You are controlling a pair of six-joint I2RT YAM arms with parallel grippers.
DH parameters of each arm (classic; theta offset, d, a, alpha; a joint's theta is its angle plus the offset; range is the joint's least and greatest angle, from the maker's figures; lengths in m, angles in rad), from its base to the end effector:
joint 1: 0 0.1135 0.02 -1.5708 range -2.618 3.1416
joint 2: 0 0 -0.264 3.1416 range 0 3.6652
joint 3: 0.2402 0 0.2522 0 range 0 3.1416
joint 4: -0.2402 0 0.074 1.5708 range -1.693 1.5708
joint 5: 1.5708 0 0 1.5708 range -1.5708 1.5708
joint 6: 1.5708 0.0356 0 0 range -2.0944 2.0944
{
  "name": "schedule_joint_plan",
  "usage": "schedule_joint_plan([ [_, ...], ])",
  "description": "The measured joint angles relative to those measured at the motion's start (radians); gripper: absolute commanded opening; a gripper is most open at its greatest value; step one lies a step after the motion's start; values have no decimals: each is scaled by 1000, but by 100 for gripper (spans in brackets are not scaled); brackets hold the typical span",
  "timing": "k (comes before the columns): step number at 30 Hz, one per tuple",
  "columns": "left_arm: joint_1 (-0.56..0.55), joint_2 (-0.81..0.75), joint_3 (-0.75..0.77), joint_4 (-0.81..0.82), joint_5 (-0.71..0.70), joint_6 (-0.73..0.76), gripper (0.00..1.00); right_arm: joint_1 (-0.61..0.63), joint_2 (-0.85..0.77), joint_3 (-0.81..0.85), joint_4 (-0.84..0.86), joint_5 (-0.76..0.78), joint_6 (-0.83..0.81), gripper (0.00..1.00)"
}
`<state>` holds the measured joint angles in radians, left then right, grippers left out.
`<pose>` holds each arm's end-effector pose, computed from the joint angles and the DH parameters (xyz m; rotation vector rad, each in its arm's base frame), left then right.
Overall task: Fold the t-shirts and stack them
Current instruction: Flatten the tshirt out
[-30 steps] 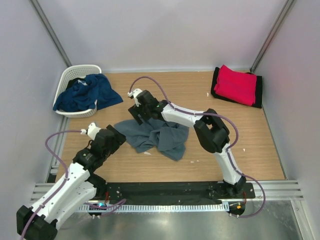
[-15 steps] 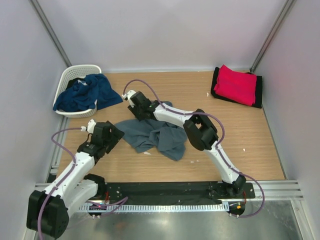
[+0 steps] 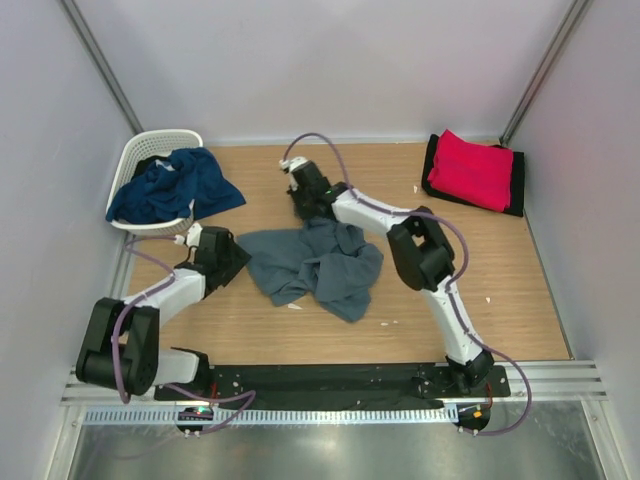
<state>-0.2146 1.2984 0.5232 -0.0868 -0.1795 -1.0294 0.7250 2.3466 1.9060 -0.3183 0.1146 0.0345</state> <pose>0.2328 -0.0442 0.1564 -1.0427 2.2110 -0.3481 0.4004 0.3493 0.1765 -0.7363 2.2176 0.2477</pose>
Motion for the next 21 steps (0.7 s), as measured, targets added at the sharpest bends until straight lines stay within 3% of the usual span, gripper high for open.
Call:
schedule_joint_plan([
  [2, 0, 64, 28, 49, 1, 16, 46, -71, -78, -71, 1, -2, 43, 1],
  [3, 0, 98, 45, 72, 3, 23, 28, -119, -142, -131, 10, 1, 68, 1],
  [6, 1, 226, 116, 158, 38, 51, 0, -261, -366, -315, 34, 36, 124, 1],
  [10, 1, 396, 230, 283, 132, 92, 0, -424, -765, -599, 55, 163, 161, 1],
  [15, 1, 512, 394, 346, 254, 139, 0, -386, -1172, -820, 21, 290, 222, 1],
  [21, 1, 420, 492, 301, 306, 248, 0, -385, -1374, -885, -182, 430, 325, 1],
])
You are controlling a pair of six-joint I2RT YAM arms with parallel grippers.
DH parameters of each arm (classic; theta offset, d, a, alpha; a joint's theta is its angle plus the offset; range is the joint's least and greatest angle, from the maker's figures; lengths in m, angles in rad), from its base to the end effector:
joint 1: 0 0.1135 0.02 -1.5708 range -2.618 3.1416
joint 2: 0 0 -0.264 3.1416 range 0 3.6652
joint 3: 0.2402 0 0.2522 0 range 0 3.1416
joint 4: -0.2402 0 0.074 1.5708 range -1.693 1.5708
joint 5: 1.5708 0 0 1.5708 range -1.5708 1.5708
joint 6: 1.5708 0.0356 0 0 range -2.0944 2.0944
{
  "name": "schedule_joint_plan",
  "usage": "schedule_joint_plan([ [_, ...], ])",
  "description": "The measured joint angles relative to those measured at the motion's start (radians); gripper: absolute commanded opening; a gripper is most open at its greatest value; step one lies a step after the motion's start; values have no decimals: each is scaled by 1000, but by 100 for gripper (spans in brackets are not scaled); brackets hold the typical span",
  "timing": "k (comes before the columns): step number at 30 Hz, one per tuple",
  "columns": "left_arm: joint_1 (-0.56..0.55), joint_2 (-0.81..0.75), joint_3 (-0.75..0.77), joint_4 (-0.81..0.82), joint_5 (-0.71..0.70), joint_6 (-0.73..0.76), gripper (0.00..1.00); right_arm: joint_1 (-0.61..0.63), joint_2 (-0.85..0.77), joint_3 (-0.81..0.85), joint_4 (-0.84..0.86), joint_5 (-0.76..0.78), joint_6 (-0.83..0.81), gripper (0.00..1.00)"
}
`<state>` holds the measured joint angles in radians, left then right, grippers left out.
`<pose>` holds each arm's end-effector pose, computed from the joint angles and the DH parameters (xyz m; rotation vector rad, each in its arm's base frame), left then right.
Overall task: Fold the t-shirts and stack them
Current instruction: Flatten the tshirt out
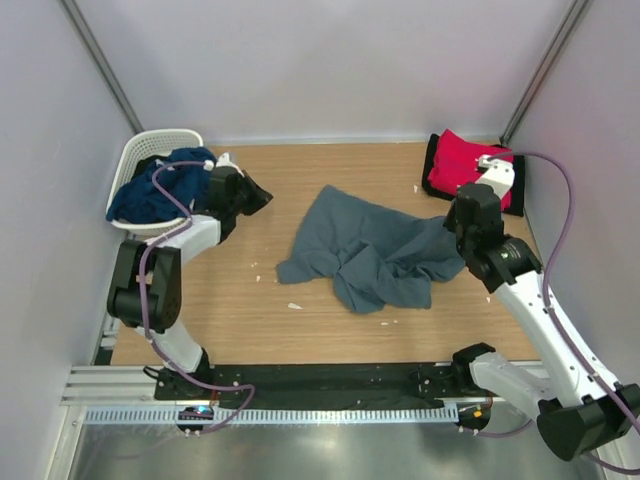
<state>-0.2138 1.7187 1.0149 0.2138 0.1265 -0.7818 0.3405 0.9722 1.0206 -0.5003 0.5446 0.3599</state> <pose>0.3713 -0.0852 0.2104 -0.5215 2.0769 -0.7321 0.2013 0.0517 0.3578 0.3553 1.9221 -0.0914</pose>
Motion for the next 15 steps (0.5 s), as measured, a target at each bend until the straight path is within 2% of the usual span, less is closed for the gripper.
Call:
schedule_joint_plan([
  [2, 0, -80, 4, -54, 7, 34, 1, 0, -35, 2, -74, 23, 16, 1],
  [3, 0, -129, 14, -95, 13, 53, 7, 0, -48, 5, -101, 29, 21, 1],
  [4, 0, -168, 24, -124, 26, 63, 19, 0, -58, 11, -129, 36, 27, 1],
  [5, -2, -204, 34, -145, 40, 71, 44, 0, -64, 18, -148, 46, 32, 1],
  [8, -40, -314, 29, -176, 68, 93, 86, 0, -68, 12, -183, 97, 54, 1],
  [11, -169, -356, 10, -208, 38, 114, 89, -7, -47, -51, -189, 145, 93, 1],
  [15, -363, -277, 10, -275, 0, 135, 88, -65, 79, -105, -235, 158, 143, 1],
])
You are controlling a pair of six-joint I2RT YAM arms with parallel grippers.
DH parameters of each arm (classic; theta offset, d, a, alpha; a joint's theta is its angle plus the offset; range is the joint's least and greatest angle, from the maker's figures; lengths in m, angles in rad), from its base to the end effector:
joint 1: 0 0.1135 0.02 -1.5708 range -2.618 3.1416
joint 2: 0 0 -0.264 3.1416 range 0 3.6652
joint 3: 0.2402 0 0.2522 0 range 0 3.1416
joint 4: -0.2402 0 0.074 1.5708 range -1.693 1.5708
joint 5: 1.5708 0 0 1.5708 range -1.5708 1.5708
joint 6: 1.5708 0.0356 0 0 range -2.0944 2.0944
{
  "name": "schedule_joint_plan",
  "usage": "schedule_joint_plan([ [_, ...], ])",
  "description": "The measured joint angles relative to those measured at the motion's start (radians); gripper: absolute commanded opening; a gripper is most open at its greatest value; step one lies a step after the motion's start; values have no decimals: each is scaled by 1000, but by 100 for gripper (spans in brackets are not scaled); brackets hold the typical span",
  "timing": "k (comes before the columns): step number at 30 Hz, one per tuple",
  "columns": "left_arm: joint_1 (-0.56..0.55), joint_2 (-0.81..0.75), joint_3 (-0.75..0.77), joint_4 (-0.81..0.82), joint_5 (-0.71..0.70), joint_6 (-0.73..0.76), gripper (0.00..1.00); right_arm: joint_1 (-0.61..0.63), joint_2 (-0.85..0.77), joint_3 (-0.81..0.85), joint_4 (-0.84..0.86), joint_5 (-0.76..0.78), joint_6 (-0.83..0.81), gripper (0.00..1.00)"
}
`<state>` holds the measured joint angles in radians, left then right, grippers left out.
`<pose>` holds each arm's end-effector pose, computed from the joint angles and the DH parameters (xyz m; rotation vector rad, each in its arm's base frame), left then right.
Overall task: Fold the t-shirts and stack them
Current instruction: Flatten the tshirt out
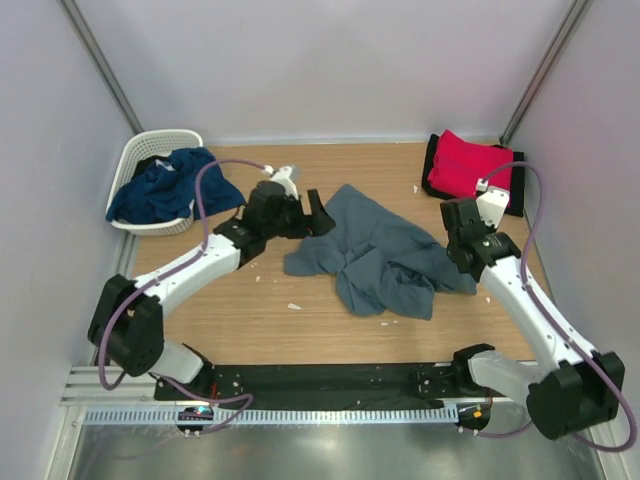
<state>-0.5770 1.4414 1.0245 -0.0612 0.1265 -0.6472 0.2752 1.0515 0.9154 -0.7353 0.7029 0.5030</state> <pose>0.2752 -0.1845 0.2807 0.0074 2.1654 -0.8682 0.2035 0.0335 0.2915 0.5449 2.1626 -0.4441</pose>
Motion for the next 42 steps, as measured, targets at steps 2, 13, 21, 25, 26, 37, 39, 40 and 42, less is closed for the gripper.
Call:
schedule_joint_plan([
  [2, -50, 51, 0, -26, -24, -3, 88, -35, 63, 0, -5, -2, 18, 1],
  [13, -373, 385, 230, -82, -142, -59, 60, -98, 199, 54, 5, -60, 39, 1],
  [21, -326, 458, 254, -148, -216, -59, 0, -101, 199, 60, 6, -86, 36, 1],
  [25, -203, 201, 133, -238, -310, -63, 0, -101, 200, 101, 8, -122, 34, 1],
  [26, -150, 95, 101, -273, -341, -68, 0, -101, 200, 115, 10, -129, 35, 1],
  [37, 148, -671, -126, -537, -702, -224, 0, -101, 180, 146, 54, -175, 50, 1],
  [39, 148, -713, -209, -592, -702, -269, 0, -100, 169, 122, 59, -175, 54, 1],
  [40, 148, -734, -254, -624, -699, -294, 0, -101, 167, 109, 61, -175, 57, 1],
  [42, 148, -746, -320, -671, -689, -331, 0, -100, 168, 79, 66, -177, 62, 1],
])
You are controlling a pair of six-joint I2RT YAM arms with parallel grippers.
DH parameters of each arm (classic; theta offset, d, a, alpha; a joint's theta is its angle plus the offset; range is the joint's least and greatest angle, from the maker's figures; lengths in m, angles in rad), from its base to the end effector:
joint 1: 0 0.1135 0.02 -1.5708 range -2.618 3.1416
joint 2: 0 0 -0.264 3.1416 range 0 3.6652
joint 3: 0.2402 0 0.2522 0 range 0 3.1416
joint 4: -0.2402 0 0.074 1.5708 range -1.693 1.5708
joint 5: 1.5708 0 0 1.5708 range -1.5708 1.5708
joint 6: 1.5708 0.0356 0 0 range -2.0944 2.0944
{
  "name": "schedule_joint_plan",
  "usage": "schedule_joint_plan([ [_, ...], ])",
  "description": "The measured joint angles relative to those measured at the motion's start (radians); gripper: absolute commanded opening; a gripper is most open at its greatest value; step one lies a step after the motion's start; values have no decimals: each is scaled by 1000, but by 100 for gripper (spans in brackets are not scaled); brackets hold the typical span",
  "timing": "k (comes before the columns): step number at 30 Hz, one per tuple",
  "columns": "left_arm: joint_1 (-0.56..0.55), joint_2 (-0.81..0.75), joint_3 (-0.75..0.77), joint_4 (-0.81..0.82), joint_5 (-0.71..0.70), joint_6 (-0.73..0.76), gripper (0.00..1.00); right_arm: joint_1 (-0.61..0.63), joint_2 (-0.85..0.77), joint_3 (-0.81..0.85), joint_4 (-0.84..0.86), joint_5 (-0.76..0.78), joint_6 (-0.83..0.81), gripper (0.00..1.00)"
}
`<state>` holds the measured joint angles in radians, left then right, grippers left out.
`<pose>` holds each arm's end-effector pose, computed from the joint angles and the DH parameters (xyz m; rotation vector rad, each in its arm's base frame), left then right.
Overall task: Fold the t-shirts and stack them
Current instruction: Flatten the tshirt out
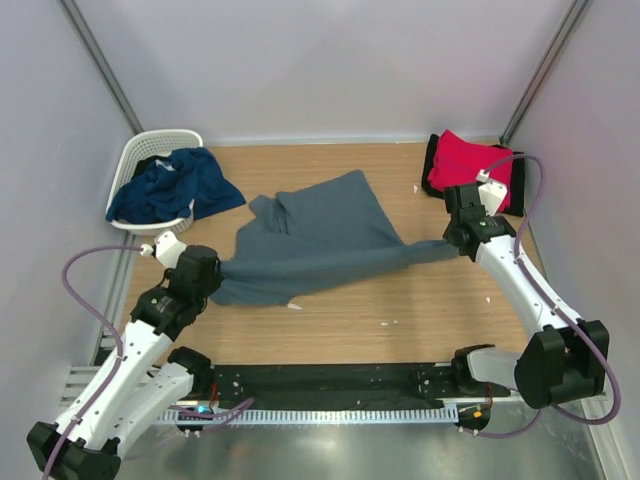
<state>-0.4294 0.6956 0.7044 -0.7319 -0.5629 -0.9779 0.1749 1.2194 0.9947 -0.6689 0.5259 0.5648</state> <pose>0.1350 -0.0409 0.2759 -0.8525 1.9942 -0.1537 0.2463 0.0254 0.2836 0.6645 2.2309 -0.2866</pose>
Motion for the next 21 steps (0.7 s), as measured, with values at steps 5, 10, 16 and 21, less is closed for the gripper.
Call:
schedule_joint_plan([
  [5, 0, 2, -48, -57, 39, -56, 0, 0, 80, -3, -4, -32, 6, 1],
  [10, 0, -20, -81, -34, 66, -82, 0, 0, 107, 6, -10, -39, 8, 1],
  [16, 4, 33, -90, 36, 71, -66, 0, 0, -23, -14, -74, -43, 17, 1],
  [21, 103, 296, 44, 166, 142, 16, 0, -2, -205, -28, -176, -103, 19, 1],
])
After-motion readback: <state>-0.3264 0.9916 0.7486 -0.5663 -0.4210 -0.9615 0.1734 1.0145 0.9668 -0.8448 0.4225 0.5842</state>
